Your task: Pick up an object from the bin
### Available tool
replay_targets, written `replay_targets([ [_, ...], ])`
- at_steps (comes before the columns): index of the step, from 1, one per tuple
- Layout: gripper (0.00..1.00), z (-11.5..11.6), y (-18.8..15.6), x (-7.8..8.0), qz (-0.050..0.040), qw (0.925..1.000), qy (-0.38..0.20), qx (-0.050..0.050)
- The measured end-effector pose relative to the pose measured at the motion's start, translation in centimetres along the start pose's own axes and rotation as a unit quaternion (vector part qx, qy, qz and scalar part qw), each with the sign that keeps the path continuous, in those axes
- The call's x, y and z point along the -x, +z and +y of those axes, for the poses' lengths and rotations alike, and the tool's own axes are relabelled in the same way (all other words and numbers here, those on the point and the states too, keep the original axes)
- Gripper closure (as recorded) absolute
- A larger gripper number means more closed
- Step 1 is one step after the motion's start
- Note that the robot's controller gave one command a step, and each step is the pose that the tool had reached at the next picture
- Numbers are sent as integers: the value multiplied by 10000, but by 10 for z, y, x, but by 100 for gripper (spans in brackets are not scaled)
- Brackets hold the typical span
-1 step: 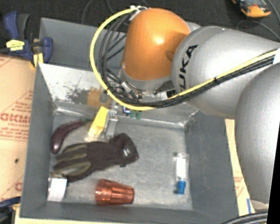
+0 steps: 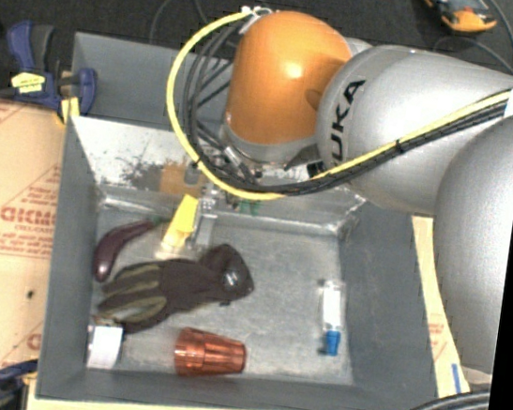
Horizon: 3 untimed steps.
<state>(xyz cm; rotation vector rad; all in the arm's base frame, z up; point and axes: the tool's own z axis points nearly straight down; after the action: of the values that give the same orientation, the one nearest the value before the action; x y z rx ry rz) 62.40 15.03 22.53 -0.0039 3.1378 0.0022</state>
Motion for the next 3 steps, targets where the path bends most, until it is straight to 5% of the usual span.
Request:
replay_targets([
  [1, 0, -5, 35, -3, -25, 9995, -328, 0],
  [2, 0, -3, 86, -24, -15, 9926, -1217, -3],
  [3, 100, -9, 147, -38, -37, 9767, -2145, 2],
])
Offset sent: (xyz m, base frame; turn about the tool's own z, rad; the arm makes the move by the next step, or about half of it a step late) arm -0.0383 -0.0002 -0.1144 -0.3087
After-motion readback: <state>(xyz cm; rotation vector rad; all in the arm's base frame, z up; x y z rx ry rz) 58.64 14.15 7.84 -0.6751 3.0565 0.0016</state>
